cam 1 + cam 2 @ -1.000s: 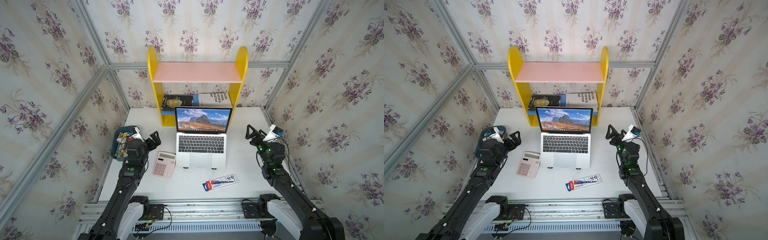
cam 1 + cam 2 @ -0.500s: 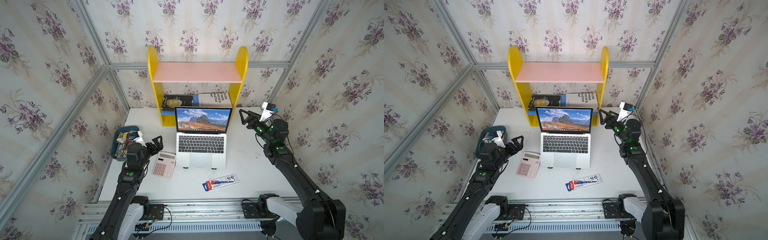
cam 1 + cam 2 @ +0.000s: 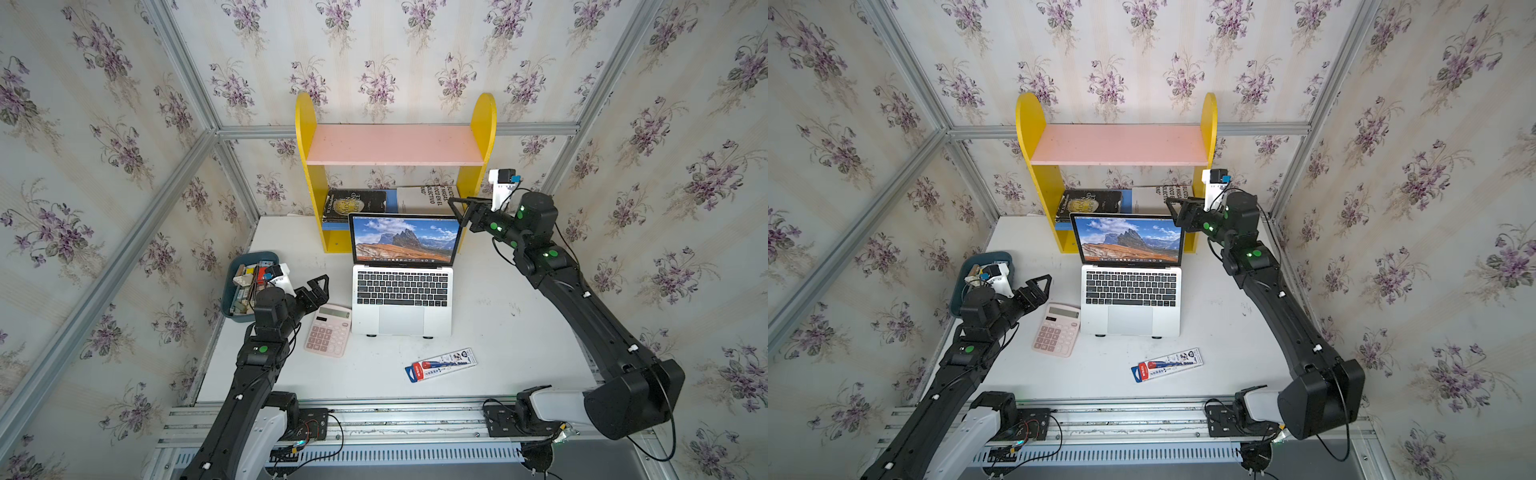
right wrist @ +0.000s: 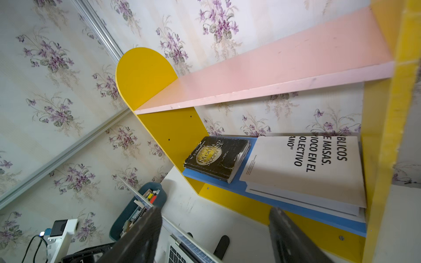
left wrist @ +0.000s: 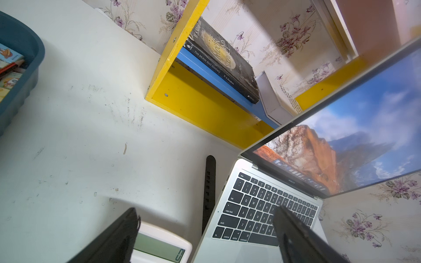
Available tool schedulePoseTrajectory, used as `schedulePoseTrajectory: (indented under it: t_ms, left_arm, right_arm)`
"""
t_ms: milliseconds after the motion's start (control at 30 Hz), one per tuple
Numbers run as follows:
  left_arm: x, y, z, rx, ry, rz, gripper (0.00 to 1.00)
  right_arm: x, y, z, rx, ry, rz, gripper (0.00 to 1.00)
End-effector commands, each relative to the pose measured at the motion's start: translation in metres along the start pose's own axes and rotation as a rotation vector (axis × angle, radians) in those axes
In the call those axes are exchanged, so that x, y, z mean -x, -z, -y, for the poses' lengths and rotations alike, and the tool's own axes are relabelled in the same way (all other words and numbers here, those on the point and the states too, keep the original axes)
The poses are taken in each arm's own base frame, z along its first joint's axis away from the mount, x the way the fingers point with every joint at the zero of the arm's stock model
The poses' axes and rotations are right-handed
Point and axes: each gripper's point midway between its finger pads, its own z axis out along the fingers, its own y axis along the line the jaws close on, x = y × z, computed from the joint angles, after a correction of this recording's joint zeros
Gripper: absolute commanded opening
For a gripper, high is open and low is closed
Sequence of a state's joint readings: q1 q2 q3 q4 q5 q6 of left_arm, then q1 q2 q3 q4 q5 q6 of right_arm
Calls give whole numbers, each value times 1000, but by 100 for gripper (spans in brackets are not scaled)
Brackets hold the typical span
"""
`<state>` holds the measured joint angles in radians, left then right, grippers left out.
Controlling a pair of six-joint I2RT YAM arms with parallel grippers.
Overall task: Close the laptop lid and set it aside
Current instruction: Close the lid of the laptop.
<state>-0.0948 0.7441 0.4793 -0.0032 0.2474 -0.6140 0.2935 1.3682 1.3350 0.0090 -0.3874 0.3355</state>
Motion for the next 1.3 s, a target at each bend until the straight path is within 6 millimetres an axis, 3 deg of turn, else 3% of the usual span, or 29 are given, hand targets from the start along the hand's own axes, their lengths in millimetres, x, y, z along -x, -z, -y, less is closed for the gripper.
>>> schedulePoseTrajectory:
  t_ms: [0, 300, 633, 833, 933, 1100, 1267]
  left_arm:
    - [3, 0, 8, -37, -9, 3, 95]
    - [1, 0, 10, -52, -14, -5, 95]
    - [1, -1, 11, -56, -17, -14, 95]
    - [0, -2, 11, -53, -20, -20, 95]
    - [0, -3, 10, -52, -21, -22, 94]
    - [0, -3, 11, -52, -24, -22, 94]
    - [0, -4, 11, -54, -25, -25, 94]
  right_arm:
    - [-6, -9, -1, -30, 38, -56, 78]
    - [2, -33, -19, -10, 99, -118, 78]
    - [-17, -63, -37, 20, 176, -253, 79]
    - [-28, -79, -45, 25, 264, -338, 85]
    - [-31, -85, -46, 13, 310, -363, 100]
    - [-32, -87, -49, 33, 347, -368, 100]
    - [-45, -87, -61, 100, 405, -415, 100]
